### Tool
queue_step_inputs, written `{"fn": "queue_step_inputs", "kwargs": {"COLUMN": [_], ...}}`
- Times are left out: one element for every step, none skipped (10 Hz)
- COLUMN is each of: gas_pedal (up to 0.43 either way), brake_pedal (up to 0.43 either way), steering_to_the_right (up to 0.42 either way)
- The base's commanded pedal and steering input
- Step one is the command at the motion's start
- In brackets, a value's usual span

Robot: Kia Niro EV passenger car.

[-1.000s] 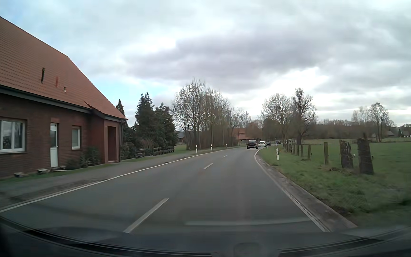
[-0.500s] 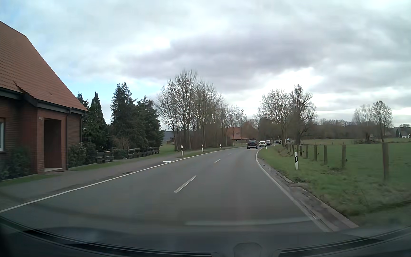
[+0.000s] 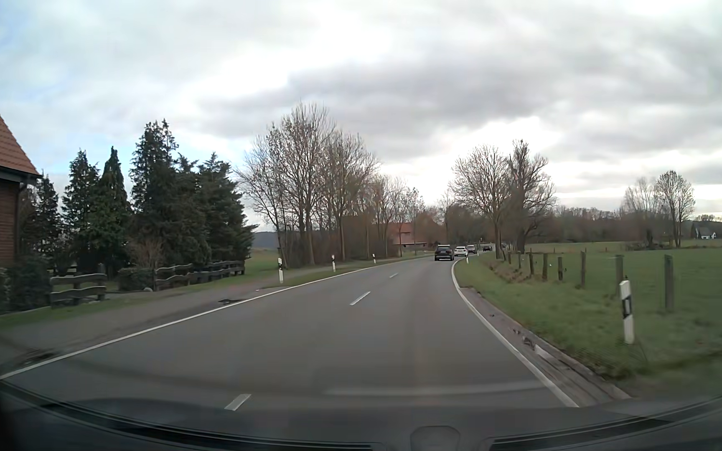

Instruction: Follow the waypoints while adhering to traffic rules and regulations

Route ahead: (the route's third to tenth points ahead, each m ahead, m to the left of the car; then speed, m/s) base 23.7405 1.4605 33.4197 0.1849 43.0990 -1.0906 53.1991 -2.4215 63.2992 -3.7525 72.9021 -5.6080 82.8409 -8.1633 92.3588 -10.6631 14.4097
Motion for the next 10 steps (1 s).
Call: {"fn": "queue_step_inputs", "kwargs": {"gas_pedal": [0.169, 0.169, 0.169, 0.169, 0.169, 0.169, 0.169, 0.169, 0.169, 0.169], "brake_pedal": [0.000, 0.000, 0.000, 0.000, 0.000, 0.000, 0.000, 0.000, 0.000, 0.000], "steering_to_the_right": [0.017, 0.019, 0.020, 0.020, 0.018, 0.017, 0.017, 0.017, 0.017, 0.017]}}
